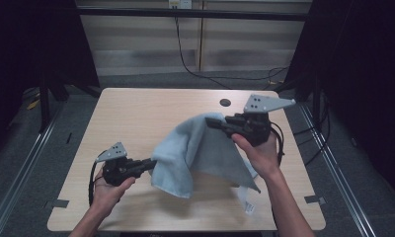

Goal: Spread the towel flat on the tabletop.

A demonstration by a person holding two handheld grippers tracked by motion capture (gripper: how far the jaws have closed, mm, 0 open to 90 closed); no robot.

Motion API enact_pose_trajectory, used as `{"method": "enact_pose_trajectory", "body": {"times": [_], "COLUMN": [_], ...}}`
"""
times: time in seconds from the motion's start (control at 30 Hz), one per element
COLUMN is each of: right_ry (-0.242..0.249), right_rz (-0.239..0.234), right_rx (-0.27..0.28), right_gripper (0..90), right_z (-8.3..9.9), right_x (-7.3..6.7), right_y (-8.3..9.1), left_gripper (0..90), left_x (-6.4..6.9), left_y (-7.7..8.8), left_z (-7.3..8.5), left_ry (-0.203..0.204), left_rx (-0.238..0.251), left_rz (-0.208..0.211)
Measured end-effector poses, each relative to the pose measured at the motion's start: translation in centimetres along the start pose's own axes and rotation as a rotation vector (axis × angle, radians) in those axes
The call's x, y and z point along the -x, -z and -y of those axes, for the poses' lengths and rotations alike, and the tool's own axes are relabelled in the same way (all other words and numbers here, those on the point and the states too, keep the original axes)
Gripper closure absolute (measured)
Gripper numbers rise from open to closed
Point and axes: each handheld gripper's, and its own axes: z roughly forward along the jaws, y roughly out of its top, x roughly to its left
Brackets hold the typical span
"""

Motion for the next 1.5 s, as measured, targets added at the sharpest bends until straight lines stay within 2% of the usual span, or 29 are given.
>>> {"method": "enact_pose_trajectory", "body": {"times": [0.03, 0.1, 0.17, 0.2, 0.23, 0.27, 0.33, 0.37, 0.4, 0.47, 0.57, 0.67, 0.7, 0.73, 0.77, 0.8, 0.83, 0.87, 0.9, 0.93, 1.0, 1.03, 1.07, 1.1, 1.17, 1.23, 1.33, 1.4, 1.5], "right_ry": [0.020, 0.024, 0.043, 0.028, 0.046, 0.046, 0.079, 0.079, 0.076, 0.072, 0.074, 0.030, 0.030, 0.005, -0.010, -0.068, -0.068, -0.112, -0.143, -0.143, -0.200, -0.263, -0.273, -0.272, -0.272, -0.288, -0.317, -0.306, -0.315], "right_rz": [-0.014, -0.039, -0.021, -0.039, -0.031, -0.031, -0.017, -0.017, -0.018, -0.012, 0.013, 0.055, 0.055, 0.066, 0.090, 0.115, 0.115, 0.142, 0.139, 0.139, 0.141, 0.122, 0.121, 0.130, 0.144, 0.150, 0.205, 0.247, 0.259], "right_rx": [0.023, 0.044, 0.059, 0.114, 0.114, 0.114, 0.134, 0.134, 0.178, 0.226, 0.243, 0.197, 0.197, 0.170, 0.136, 0.070, 0.070, 0.003, -0.023, -0.023, -0.055, -0.055, -0.069, -0.102, -0.130, -0.159, -0.174, -0.183, -0.169], "right_gripper": [86.9, 86.9, 87.0, 87.2, 87.2, 87.2, 87.1, 87.1, 87.2, 87.2, 87.1, 86.9, 86.9, 86.9, 86.8, 86.6, 86.6, 86.5, 86.3, 86.3, 86.0, 85.2, 84.4, 82.7, 80.7, 75.7, 62.8, 58.0, 53.2], "right_z": [-1.2, -2.0, -2.6, -3.9, -4.7, -4.7, -6.7, -6.7, -8.0, -9.0, -9.3, -7.2, -7.2, -6.0, -4.5, -1.3, -1.3, 2.1, 3.6, 3.6, 7.0, 9.5, 10.3, 11.2, 12.1, 13.5, 14.9, 15.1, 15.0], "right_x": [-0.4, -0.6, -0.7, -0.8, -0.9, -0.9, -1.1, -1.1, -1.0, -0.9, -0.4, 1.3, 1.3, 2.1, 3.0, 4.8, 4.8, 6.4, 7.1, 7.1, 8.0, 8.4, 8.3, 8.3, 8.2, 8.1, 8.4, 8.5, 8.5], "right_y": [-1.1, -2.1, -2.3, -2.4, -2.5, -2.5, -2.1, -2.1, -1.3, -0.5, 0.3, 0.0, 0.0, -0.4, -0.8, -2.0, -2.0, -3.0, -3.5, -3.5, -4.2, -4.4, -4.5, -4.6, -4.7, -4.4, -2.9, -1.2, 0.2], "left_gripper": [84.8, 85.0, 85.5, 85.6, 85.7, 85.7, 85.8, 85.8, 85.8, 85.8, 85.8, 85.7, 85.7, 85.7, 85.6, 85.5, 85.5, 85.1, 84.5, 84.5, 81.5, 75.6, 71.6, 66.1, 62.9, 51.2, 40.4, 38.1, 38.0], "left_x": [-0.3, -0.7, -0.9, -0.8, -0.8, -0.7, -0.3, -0.2, 0.0, 0.1, 0.4, -0.2, -0.9, -1.5, -2.1, -2.8, -3.3, -3.8, -4.2, -4.6, -5.0, -5.2, -5.6, -5.6, -5.7, -5.7, -5.3, -4.8, -4.1], "left_y": [-0.1, -0.1, 0.2, 0.5, 0.9, 1.4, 2.5, 3.1, 4.1, 4.7, 5.8, 4.8, 4.1, 3.3, 2.5, 1.6, 0.8, -0.1, -0.9, -1.5, -2.4, -2.8, -2.9, -2.9, -2.7, -2.4, -2.0, -1.3, -0.1], "left_z": [-0.2, -0.4, -1.0, -1.6, -2.3, -3.2, -5.1, -6.0, -7.9, -8.7, -10.7, -10.6, -10.2, -9.6, -9.0, -8.3, -7.5, -6.8, -6.1, -5.5, -4.3, -3.6, -2.8, -2.8, -2.3, -1.9, -1.5, -1.1, -0.7], "left_ry": [0.005, 0.015, 0.000, 0.008, 0.009, -0.015, -0.033, -0.059, -0.065, -0.075, -0.103, -0.094, -0.068, -0.044, -0.027, -0.007, 0.017, 0.029, 0.041, 0.052, 0.054, 0.062, 0.092, 0.092, 0.111, 0.120, 0.093, 0.088, 0.060], "left_rx": [0.004, 0.016, 0.033, 0.053, 0.077, 0.096, 0.139, 0.156, 0.211, 0.233, 0.294, 0.263, 0.250, 0.231, 0.207, 0.181, 0.168, 0.140, 0.112, 0.094, 0.047, 0.028, 0.011, 0.011, 0.004, -0.016, -0.050, -0.028, -0.035], "left_rz": [-0.009, -0.012, 0.003, -0.012, 0.001, -0.003, -0.014, -0.021, -0.025, -0.024, -0.038, -0.067, -0.069, -0.083, -0.090, -0.078, -0.080, -0.085, -0.090, -0.090, -0.076, -0.076, -0.079, -0.079, -0.091, -0.092, -0.115, -0.109, -0.118]}}
